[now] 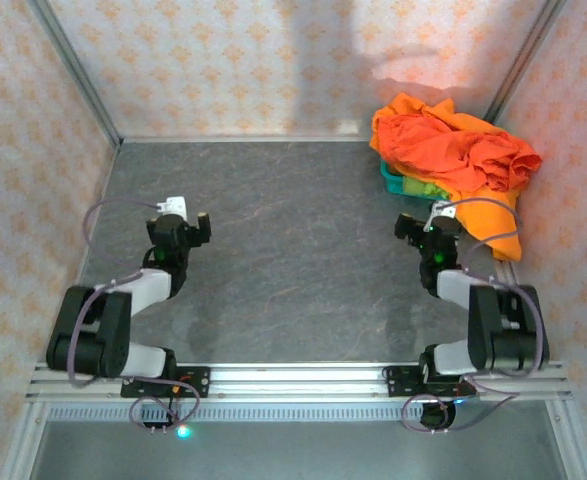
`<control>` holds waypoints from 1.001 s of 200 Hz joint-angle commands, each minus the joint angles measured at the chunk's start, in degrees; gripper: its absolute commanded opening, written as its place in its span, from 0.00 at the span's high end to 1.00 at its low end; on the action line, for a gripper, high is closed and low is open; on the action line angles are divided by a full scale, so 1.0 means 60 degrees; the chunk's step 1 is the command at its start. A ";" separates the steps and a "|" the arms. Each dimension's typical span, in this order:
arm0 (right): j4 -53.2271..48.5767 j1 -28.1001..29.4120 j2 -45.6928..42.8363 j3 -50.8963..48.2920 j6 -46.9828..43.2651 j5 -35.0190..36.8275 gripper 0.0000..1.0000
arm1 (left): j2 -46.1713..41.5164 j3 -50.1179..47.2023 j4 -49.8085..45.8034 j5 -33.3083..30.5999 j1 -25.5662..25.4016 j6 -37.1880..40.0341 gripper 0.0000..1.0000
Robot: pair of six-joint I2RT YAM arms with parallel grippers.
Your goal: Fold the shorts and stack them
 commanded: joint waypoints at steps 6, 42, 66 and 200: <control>-0.2427 0.0057 -0.1795 0.0931 0.0619 -0.0110 0.01 | -0.2138 0.0460 -0.2192 -0.0281 0.0040 -0.1362 0.00; -0.4878 0.0037 -0.2103 0.2427 0.2432 -0.0699 0.01 | -0.3973 0.1411 -0.3934 0.1040 0.0039 -0.2070 0.00; -0.6256 0.0056 -0.1346 0.4170 0.2067 -0.1358 0.01 | -0.3983 0.2349 -0.4924 0.2666 0.0039 -0.1942 0.00; -1.0616 0.1575 0.6207 1.2840 0.0579 0.2187 0.00 | -0.2946 0.2709 -0.6275 0.5724 0.0010 -0.1594 0.00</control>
